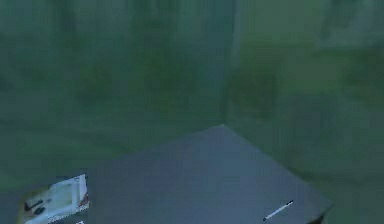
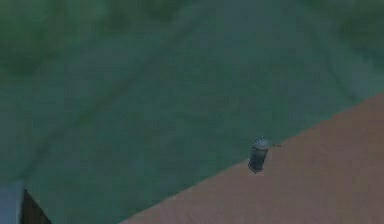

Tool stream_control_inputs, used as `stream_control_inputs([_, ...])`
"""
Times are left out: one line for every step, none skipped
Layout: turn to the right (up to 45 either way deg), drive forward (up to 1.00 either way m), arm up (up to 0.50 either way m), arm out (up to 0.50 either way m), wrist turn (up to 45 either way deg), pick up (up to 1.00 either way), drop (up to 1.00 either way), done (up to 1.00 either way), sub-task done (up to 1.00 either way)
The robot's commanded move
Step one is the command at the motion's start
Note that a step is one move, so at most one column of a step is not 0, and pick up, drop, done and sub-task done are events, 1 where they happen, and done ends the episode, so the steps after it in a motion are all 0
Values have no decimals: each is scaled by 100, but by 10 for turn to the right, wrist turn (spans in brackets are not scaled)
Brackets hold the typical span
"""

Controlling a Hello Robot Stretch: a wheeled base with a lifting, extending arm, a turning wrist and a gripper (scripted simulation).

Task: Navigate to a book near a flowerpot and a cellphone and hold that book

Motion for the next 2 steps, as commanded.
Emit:
stream_control_inputs([-450, 0, 0, 0, 0, 0, 0, 0, 0])
stream_control_inputs([-450, 0, 0, 0, 0, 0, 0, 0, 0])
